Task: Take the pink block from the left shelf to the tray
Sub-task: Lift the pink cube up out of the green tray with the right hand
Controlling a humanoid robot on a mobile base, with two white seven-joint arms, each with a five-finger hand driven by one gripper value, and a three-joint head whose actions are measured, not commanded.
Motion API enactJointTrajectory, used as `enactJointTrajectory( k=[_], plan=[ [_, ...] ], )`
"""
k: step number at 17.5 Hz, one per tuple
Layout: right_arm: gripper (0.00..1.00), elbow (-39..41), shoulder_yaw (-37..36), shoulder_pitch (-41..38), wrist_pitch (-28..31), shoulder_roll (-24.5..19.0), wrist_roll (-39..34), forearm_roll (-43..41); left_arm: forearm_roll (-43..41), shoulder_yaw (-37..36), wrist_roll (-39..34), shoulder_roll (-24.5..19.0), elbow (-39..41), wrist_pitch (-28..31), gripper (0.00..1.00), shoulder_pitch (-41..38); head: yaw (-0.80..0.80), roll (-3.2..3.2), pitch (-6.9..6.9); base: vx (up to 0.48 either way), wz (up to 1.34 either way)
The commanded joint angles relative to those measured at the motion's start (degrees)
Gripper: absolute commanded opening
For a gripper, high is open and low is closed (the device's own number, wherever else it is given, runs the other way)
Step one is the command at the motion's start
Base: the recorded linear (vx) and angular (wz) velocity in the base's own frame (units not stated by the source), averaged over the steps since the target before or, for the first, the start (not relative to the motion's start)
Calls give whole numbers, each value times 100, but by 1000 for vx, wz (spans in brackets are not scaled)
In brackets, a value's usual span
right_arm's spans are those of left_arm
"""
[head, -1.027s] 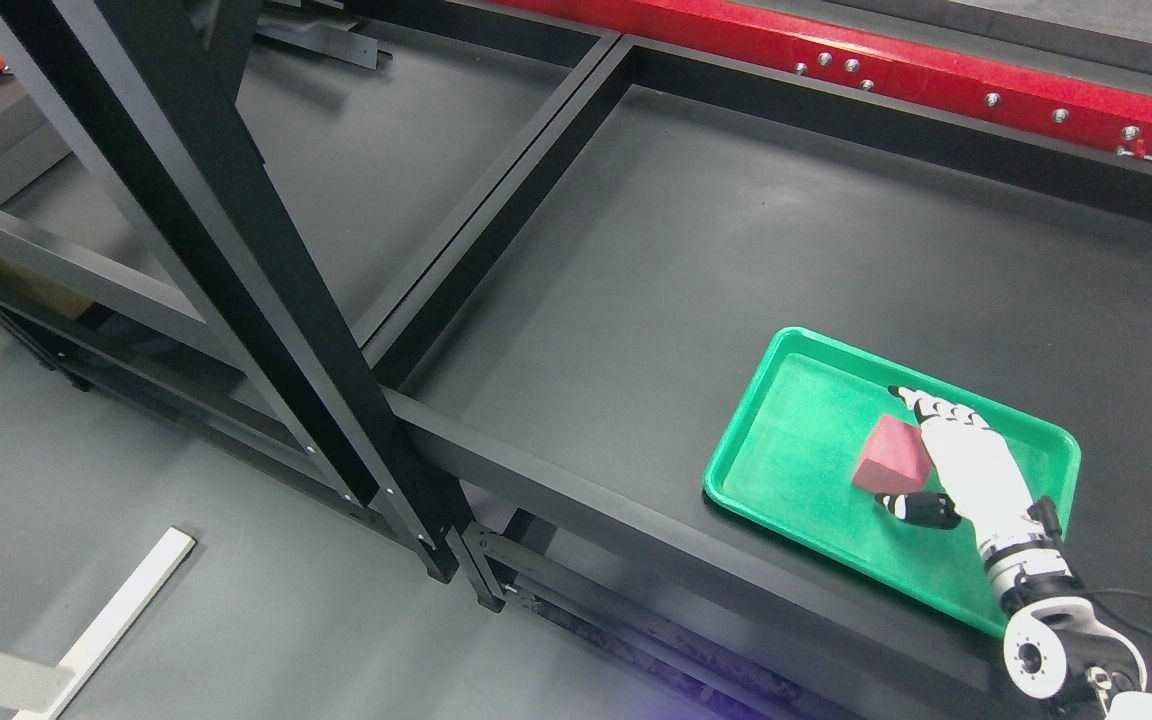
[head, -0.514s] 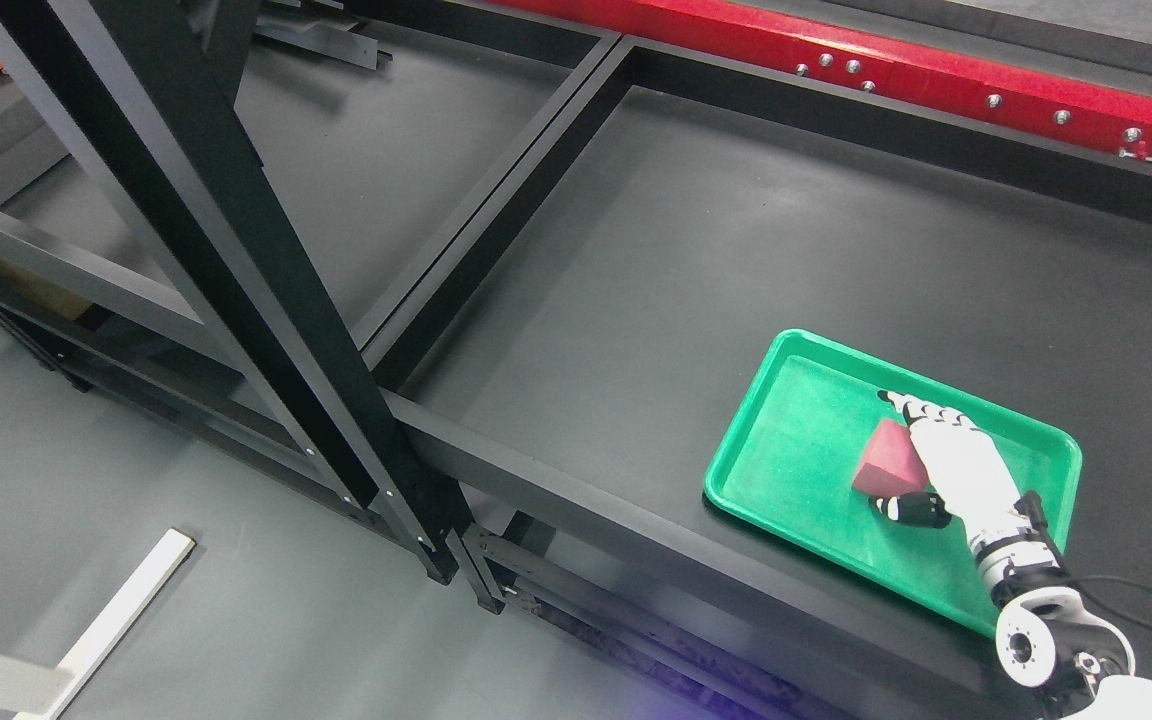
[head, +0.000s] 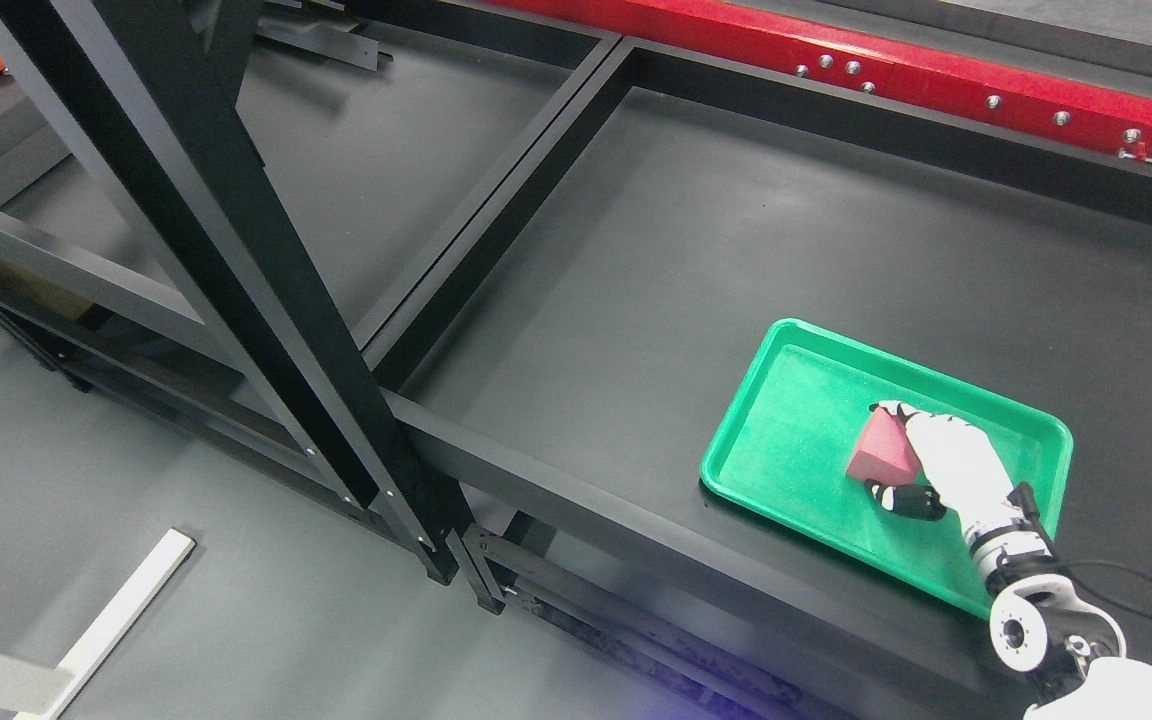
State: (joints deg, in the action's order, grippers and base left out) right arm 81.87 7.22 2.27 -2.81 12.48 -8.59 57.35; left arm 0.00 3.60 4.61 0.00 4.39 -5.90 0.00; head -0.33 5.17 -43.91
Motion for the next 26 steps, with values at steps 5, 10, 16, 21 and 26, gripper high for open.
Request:
enactJointTrajectory(
  k=[5, 10, 16, 21, 26],
  plan=[
    [1, -171, -352, 133, -201, 26, 374, -435, -9, 0, -4, -100, 0, 10, 100, -53, 0, 0, 0, 0, 0],
    [2, 232, -1292, 2, -1002, 18, 1868, -804, -9, 0, -4, -100, 0, 10, 100, -53, 0, 0, 0, 0, 0],
    [2, 962, -1609, -306, -1187, -202, 2790, -1270, -9, 0, -4, -100, 0, 10, 100, -53, 0, 0, 0, 0, 0],
    [2, 1191, -1837, -438, -1187, -325, 3074, -1314, -9, 0, -4, -100, 0, 10, 100, -53, 0, 0, 0, 1, 11],
    [2, 1209, -1900, -508, -1187, -325, 3082, -1428, -9, 0, -4, -100, 0, 10, 100, -53, 0, 0, 0, -19, 83]
  ],
)
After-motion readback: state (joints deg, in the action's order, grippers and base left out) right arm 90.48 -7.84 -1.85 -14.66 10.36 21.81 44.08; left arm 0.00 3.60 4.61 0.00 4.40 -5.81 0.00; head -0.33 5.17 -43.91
